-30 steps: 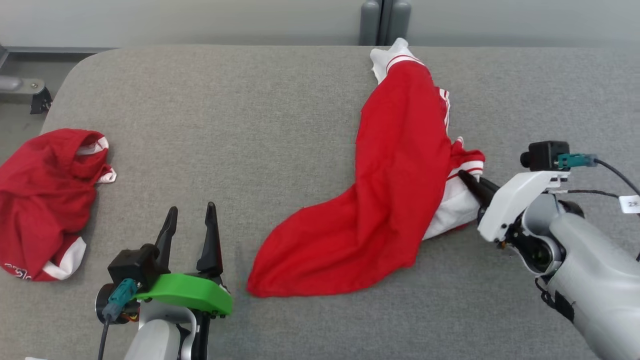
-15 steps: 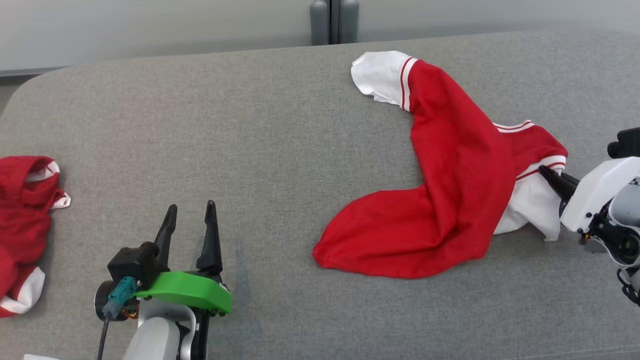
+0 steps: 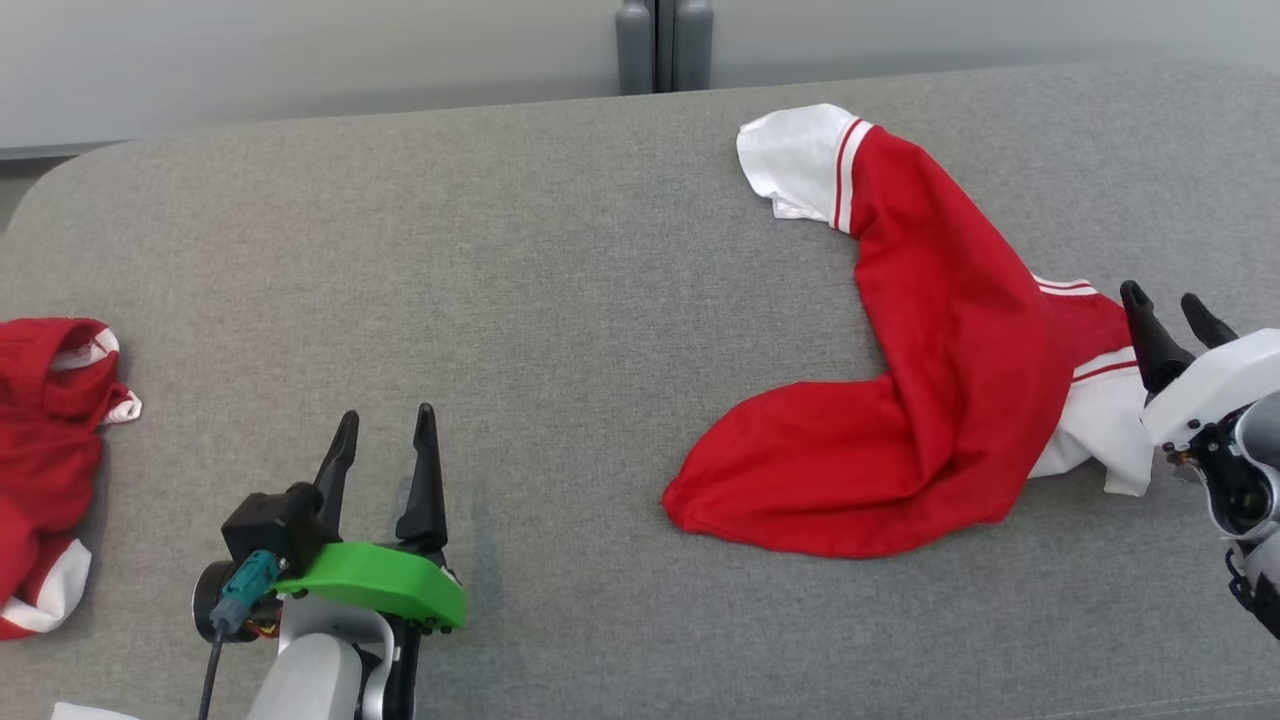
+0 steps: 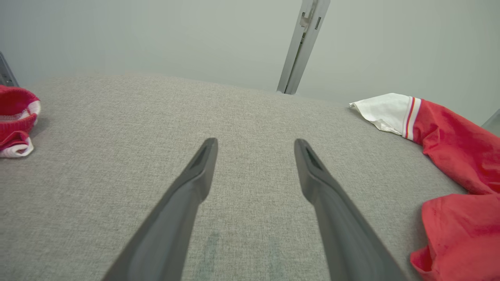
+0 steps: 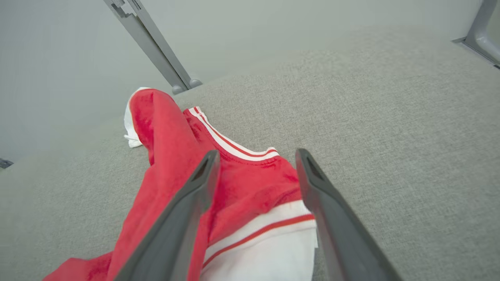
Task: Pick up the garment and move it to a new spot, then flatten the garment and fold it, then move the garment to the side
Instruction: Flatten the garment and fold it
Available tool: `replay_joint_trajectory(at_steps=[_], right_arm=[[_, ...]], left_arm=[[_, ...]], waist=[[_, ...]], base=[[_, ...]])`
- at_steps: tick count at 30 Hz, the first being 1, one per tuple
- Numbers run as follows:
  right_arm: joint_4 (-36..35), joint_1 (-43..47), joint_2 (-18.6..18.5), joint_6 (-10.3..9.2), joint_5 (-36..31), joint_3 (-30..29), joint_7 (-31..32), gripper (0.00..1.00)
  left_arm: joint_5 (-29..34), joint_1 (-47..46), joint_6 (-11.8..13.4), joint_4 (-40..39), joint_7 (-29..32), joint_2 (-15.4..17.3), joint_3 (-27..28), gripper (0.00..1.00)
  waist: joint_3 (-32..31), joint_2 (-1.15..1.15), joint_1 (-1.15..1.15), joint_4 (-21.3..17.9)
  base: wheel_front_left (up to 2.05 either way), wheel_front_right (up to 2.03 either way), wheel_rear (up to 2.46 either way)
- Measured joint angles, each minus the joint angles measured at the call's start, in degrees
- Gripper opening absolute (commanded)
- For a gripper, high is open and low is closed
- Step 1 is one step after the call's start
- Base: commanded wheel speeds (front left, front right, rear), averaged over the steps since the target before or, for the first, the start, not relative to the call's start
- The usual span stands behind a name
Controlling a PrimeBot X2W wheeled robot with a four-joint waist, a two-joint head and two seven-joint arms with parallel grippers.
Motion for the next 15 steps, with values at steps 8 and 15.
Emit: replay_joint_trajectory(at_steps=[8,15], right_arm=[[-7.9,6.5,4.3,0.01,-3.3,-4.1,-9.0,1.00],[-12.8,12.0,8.0,0.01,-7.0,-8.3,-10.9,1.00]], left_arm=[[-0.1,1.3,0.0,-0.1,0.0,0.1,-0.8,1.00],[-0.1,1.8,-0.6,-0.9,0.6,0.0,-2.7,1.00]], waist=[[-2.8,0.00,0.00,0.2],[-3.7,0.00,0.00,0.0]], base=[[0.00,0.00,0.00],[0.00,0.00,0.00]])
